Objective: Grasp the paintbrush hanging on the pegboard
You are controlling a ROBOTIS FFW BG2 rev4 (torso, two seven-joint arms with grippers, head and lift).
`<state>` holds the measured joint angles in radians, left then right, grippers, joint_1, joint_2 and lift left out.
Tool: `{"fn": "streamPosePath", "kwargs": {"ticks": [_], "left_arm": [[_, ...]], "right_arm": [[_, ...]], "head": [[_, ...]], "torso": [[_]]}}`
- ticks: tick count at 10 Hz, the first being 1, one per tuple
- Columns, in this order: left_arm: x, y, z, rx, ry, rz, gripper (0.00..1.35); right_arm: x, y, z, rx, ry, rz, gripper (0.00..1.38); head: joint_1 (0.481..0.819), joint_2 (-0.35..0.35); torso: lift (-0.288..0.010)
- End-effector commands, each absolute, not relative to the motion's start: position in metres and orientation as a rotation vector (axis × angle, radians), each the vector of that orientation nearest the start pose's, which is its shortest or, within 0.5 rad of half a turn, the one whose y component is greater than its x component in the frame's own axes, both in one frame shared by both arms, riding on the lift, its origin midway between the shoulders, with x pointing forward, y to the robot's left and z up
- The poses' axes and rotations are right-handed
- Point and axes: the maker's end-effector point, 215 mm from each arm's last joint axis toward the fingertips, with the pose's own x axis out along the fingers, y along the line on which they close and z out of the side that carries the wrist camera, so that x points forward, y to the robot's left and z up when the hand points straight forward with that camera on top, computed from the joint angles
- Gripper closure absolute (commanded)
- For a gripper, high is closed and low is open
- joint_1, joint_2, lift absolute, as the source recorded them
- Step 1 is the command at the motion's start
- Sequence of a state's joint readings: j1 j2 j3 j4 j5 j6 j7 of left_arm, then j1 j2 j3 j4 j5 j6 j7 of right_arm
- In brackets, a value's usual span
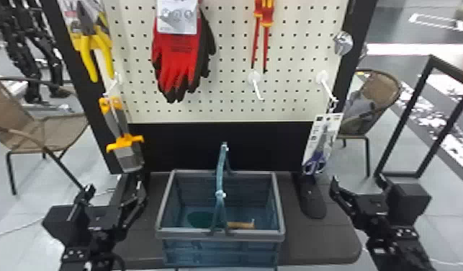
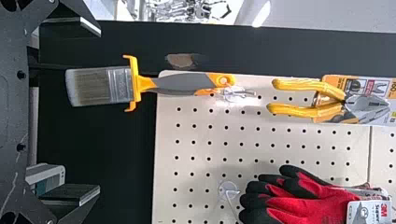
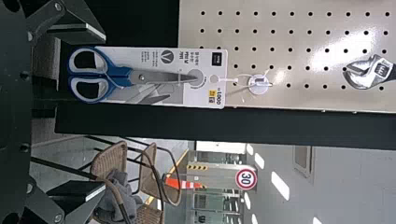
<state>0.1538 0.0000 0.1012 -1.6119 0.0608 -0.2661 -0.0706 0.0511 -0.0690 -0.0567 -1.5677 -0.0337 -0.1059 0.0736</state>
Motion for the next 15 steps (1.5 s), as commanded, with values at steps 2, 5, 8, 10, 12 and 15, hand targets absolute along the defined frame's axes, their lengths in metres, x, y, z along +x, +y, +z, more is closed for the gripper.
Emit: {"fn": "streamPosePath", "kwargs": {"ticks": [2, 5, 8, 10, 12, 15], "left_arm": [[0.539, 0.275, -0.324, -0.036, -0.161, 0.039, 0.13], [0.539, 0.275, -0.325, -0.037, -0.159, 0.04, 0.13], [0.541, 0.282, -0.328, -0.042, -0.144, 0.04, 0.13], [0.549, 0.297, -0.336, -0.051, -0.121, -0.013, 0.13], [0.564, 0.313, -0.345, -0.119, -0.11, -0.096, 0.13], [0.591, 0.324, -0.311, -0.082, -0.125, -0.216, 0.13]], "right_arm": [[0.579, -0.268, -0.338, -0.042, -0.054, 0.02, 0.18], [0.578, -0.268, -0.338, -0.04, -0.054, 0.02, 0.18], [0.578, -0.268, -0.338, -0.039, -0.054, 0.019, 0.18], [0.578, -0.268, -0.338, -0.039, -0.054, 0.019, 0.18], [0.578, -0.267, -0.338, -0.039, -0.054, 0.021, 0.18], [0.578, -0.267, -0.336, -0.04, -0.058, 0.022, 0.18]], "head": [[0.549, 0.0], [0.549, 0.0], [0.549, 0.0], [0.549, 0.0], [0.549, 0.0], [0.549, 0.0]], "torso": [[-0.1], [-0.1], [-0.1], [-0.1], [-0.1], [-0.1]]}}
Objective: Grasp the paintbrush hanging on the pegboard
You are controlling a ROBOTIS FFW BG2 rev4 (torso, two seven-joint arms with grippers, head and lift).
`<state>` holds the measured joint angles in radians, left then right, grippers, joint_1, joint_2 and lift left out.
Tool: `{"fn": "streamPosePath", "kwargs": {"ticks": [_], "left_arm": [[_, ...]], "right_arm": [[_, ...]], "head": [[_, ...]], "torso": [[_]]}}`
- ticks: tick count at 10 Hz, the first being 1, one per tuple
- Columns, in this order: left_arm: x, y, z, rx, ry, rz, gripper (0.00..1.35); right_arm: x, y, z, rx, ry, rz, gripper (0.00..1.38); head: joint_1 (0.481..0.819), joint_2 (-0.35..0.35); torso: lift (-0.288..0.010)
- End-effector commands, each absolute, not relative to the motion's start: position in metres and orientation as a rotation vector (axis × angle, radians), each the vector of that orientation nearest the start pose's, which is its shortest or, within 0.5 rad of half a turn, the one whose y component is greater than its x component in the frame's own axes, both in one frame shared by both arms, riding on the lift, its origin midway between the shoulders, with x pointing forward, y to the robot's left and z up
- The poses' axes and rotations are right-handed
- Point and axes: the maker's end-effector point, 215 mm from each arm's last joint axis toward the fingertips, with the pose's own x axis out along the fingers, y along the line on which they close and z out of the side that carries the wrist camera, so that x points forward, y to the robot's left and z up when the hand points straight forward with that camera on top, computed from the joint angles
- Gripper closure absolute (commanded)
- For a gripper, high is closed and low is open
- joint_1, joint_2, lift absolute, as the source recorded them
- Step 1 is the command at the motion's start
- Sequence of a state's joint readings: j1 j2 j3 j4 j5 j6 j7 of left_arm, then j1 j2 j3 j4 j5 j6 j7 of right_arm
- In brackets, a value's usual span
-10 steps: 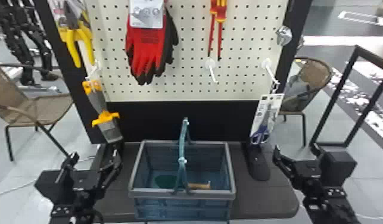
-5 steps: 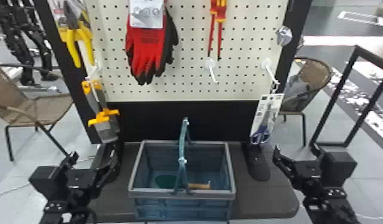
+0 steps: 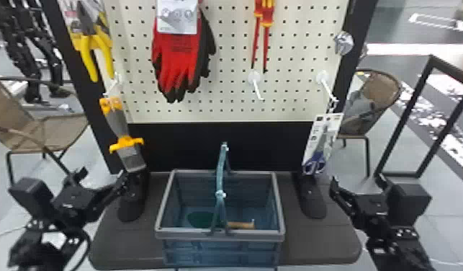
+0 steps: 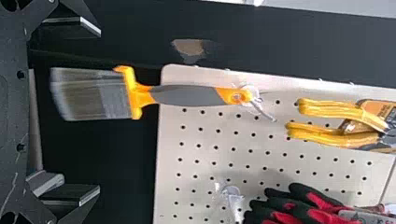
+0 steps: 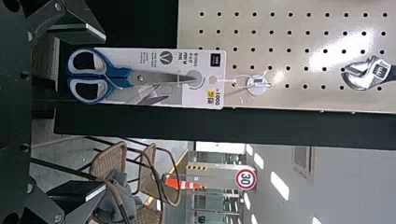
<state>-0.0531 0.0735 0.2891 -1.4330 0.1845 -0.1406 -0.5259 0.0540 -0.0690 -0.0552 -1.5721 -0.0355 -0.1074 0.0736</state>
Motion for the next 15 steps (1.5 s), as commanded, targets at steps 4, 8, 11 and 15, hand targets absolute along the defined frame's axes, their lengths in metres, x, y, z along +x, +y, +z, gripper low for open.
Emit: {"fn": "streamPosePath", "kwargs": {"ticks": [4, 8, 11, 15], "left_arm": [[0.621, 0.337, -0.264, -0.051, -0.148, -0.268, 0.13], [0.646, 0.331, -0.243, -0.071, -0.17, -0.369, 0.13], [0.664, 0.313, -0.241, -0.087, -0.156, -0.443, 0.13], [0.675, 0.295, -0.238, -0.086, -0.144, -0.503, 0.13]], "right_arm": [[0.578, -0.267, -0.335, -0.039, -0.06, 0.022, 0.18], [0.578, -0.265, -0.334, -0.04, -0.061, 0.025, 0.18], [0.579, -0.263, -0.334, -0.04, -0.062, 0.029, 0.18], [0.579, -0.261, -0.336, -0.041, -0.058, 0.032, 0.18]], "head": [[0.549, 0.0], [0.549, 0.0], [0.549, 0.0], [0.549, 0.0]], "torso": [[-0.1], [-0.1], [-0.1], [-0.1]]}}
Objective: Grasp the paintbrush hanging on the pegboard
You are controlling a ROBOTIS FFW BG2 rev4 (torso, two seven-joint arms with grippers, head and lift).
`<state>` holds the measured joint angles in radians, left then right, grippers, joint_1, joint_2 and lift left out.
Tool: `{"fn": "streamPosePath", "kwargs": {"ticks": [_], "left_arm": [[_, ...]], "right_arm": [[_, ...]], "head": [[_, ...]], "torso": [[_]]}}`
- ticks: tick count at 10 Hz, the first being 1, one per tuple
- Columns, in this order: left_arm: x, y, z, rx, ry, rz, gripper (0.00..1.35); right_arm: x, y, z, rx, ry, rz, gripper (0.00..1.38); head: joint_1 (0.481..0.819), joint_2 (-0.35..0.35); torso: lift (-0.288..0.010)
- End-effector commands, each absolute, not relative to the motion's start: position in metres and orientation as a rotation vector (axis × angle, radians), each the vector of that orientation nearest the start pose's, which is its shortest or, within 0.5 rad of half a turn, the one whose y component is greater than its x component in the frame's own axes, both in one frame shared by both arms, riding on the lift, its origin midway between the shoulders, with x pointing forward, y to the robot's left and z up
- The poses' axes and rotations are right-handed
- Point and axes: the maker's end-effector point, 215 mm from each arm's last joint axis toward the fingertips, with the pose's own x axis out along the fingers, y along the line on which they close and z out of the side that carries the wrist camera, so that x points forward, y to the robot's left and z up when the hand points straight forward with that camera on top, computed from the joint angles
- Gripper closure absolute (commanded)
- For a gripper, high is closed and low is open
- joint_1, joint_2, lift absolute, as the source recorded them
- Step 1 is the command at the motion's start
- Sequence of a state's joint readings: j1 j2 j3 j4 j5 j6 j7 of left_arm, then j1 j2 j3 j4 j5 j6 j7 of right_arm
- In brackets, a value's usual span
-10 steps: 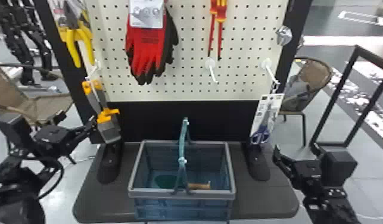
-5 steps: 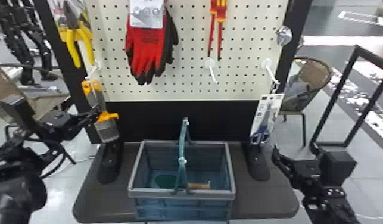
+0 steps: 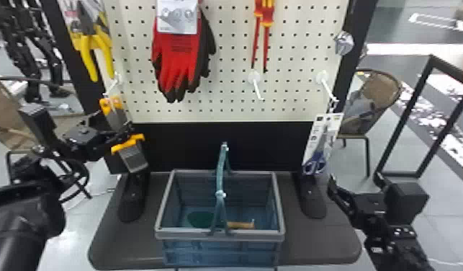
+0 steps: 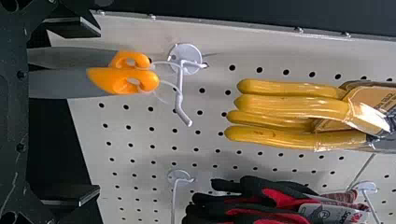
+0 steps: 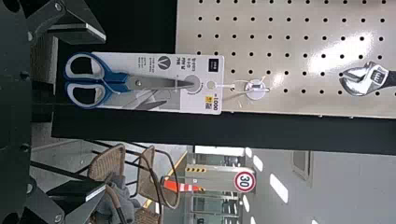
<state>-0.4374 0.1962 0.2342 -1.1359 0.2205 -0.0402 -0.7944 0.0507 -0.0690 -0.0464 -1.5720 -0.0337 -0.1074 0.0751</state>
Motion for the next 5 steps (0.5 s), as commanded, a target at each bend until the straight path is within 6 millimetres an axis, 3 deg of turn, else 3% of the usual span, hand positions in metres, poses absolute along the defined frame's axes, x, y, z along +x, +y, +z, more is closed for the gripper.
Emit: {"fn": "streamPosePath", "kwargs": {"ticks": [1, 2, 3, 4, 5], "left_arm": [[0.676, 0.293, -0.236, -0.084, -0.142, -0.508, 0.13], [0.677, 0.291, -0.238, -0.076, -0.132, -0.512, 0.15], [0.677, 0.29, -0.242, -0.074, -0.115, -0.518, 0.28], [0.678, 0.291, -0.246, -0.076, -0.099, -0.518, 0.64], [0.678, 0.292, -0.256, -0.09, -0.066, -0.515, 0.9]], "right_arm": [[0.579, -0.261, -0.337, -0.041, -0.056, 0.032, 0.18], [0.579, -0.261, -0.338, -0.041, -0.055, 0.032, 0.18], [0.579, -0.262, -0.338, -0.042, -0.055, 0.032, 0.18], [0.579, -0.262, -0.339, -0.042, -0.053, 0.032, 0.18], [0.578, -0.262, -0.341, -0.039, -0.049, 0.032, 0.18]], "head": [[0.549, 0.0], [0.549, 0.0], [0.549, 0.0], [0.549, 0.0], [0.549, 0.0]], "torso": [[-0.1], [-0.1], [-0.1], [-0.1], [-0.1]]}}
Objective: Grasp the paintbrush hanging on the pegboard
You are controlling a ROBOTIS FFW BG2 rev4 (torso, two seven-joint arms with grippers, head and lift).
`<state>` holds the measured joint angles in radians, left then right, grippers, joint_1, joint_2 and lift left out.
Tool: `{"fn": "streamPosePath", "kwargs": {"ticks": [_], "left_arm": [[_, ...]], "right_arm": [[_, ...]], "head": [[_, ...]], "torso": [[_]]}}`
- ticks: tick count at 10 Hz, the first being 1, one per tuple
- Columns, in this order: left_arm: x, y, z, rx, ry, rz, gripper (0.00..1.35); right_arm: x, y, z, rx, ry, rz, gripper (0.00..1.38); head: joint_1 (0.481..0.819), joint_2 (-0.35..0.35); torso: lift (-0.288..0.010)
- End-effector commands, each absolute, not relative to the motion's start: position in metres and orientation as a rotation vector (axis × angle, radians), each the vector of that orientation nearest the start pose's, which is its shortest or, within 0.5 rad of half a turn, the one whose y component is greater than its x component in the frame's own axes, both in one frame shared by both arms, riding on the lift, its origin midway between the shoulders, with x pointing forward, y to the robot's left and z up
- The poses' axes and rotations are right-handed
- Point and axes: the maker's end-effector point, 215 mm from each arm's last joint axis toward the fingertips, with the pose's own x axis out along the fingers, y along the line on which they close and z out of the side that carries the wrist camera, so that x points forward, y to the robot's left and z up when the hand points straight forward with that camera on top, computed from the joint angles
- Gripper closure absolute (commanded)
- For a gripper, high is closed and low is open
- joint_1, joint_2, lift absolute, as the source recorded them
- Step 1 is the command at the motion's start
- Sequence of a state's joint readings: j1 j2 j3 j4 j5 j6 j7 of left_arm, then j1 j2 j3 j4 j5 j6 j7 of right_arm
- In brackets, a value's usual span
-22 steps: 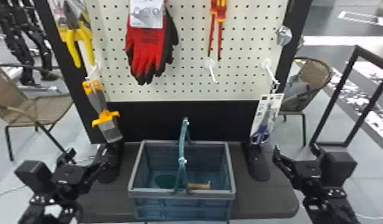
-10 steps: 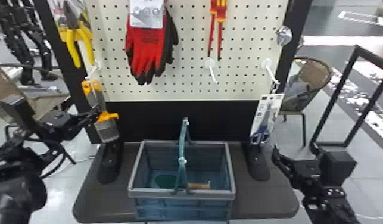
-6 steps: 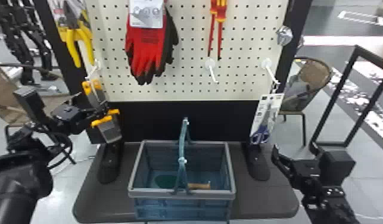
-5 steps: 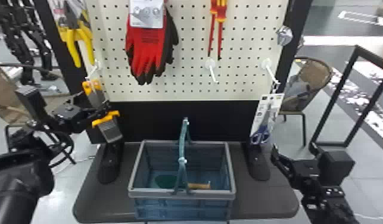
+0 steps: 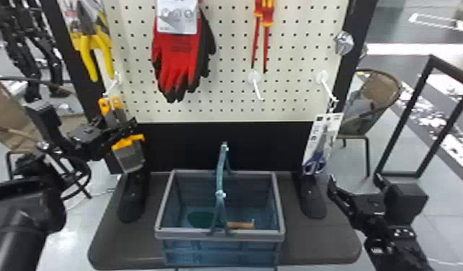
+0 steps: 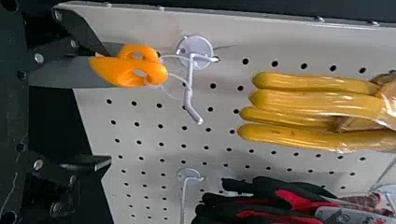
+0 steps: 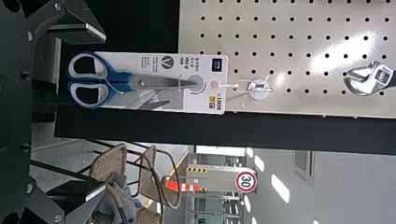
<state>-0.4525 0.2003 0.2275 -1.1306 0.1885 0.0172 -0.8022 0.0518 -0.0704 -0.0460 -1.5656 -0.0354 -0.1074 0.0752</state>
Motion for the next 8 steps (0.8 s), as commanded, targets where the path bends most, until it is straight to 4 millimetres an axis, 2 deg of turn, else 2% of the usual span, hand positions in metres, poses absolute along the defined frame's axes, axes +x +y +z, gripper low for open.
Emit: {"fn": "streamPosePath", "kwargs": {"ticks": [1, 4, 8], "left_arm": [[0.6778, 0.2925, -0.2591, -0.087, -0.051, -0.519, 1.0], [0.6784, 0.2905, -0.2596, -0.099, -0.046, -0.521, 1.19], [0.6776, 0.2887, -0.2613, -0.114, -0.046, -0.523, 1.2]], "right_arm": [[0.5771, -0.2616, -0.3421, -0.036, -0.047, 0.033, 0.18], [0.5765, -0.2631, -0.3445, -0.034, -0.043, 0.03, 0.18], [0.5753, -0.2632, -0.348, -0.034, -0.037, 0.03, 0.18]], "head": [[0.549, 0.0], [0.549, 0.0], [0.549, 0.0]], "torso": [[-0.1], [-0.1], [-0.1]]}}
